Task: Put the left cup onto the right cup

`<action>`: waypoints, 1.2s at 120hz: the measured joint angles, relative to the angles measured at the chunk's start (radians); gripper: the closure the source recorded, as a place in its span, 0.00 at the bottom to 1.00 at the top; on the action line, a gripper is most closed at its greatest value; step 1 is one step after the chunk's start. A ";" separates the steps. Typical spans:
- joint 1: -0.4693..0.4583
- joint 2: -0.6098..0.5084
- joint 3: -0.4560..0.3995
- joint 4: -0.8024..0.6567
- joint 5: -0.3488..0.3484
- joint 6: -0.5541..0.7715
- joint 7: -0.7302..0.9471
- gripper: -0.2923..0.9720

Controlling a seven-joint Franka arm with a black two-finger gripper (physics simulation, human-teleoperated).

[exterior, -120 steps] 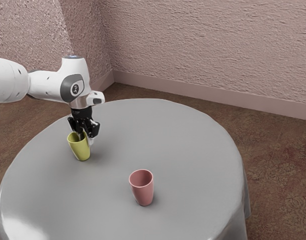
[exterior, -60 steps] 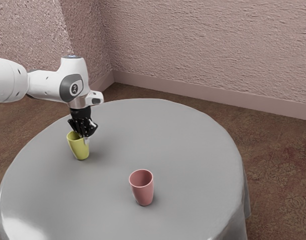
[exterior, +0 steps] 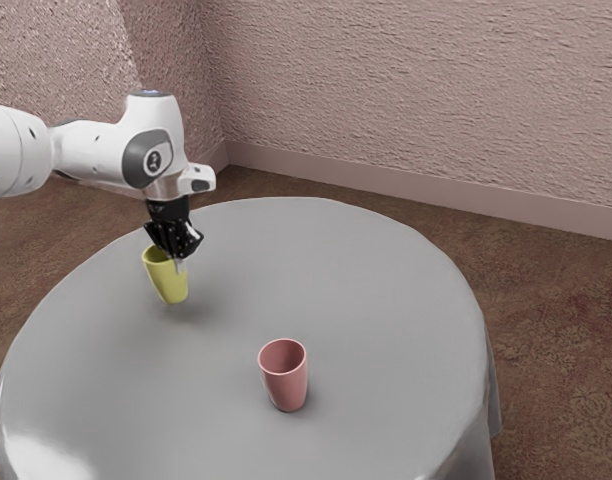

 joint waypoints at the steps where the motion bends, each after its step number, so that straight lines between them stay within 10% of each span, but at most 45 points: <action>1: -0.002 -0.001 0.000 0.000 0.001 -0.001 0.000 0.85; 144: -0.102 -0.277 -0.212 -0.165 0.046 -0.038 -0.058 0.85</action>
